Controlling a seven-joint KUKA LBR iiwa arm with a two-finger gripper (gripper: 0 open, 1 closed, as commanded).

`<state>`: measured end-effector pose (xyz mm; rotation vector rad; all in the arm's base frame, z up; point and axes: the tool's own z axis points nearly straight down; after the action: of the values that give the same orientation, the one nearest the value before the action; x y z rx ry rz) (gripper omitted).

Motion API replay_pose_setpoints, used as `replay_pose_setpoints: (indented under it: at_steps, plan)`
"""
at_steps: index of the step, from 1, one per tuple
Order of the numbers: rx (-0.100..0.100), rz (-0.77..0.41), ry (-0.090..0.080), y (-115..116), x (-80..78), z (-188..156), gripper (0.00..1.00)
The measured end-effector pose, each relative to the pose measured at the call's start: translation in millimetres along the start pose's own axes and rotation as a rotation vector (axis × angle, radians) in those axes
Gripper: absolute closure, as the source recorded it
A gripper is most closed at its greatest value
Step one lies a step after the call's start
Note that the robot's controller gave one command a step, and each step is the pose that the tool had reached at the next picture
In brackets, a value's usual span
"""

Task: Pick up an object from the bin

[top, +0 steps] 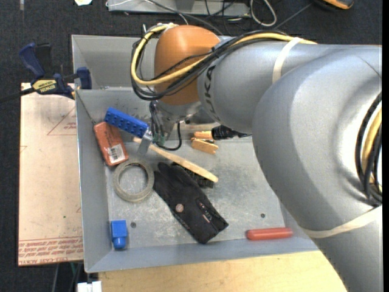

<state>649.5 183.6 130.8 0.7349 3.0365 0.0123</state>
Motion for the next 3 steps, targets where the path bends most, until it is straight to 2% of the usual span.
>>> replay_pose_setpoints:
  at_steps: [1, 2, 3]
  plan:
    - [-0.003, 0.139, 0.001, -48, -24.7, 25, 1.00]
    - [-0.004, 0.097, 0.000, -75, -31.2, 37, 1.00]
    - [-0.003, -0.146, 0.001, -94, -25.8, 46, 1.00]
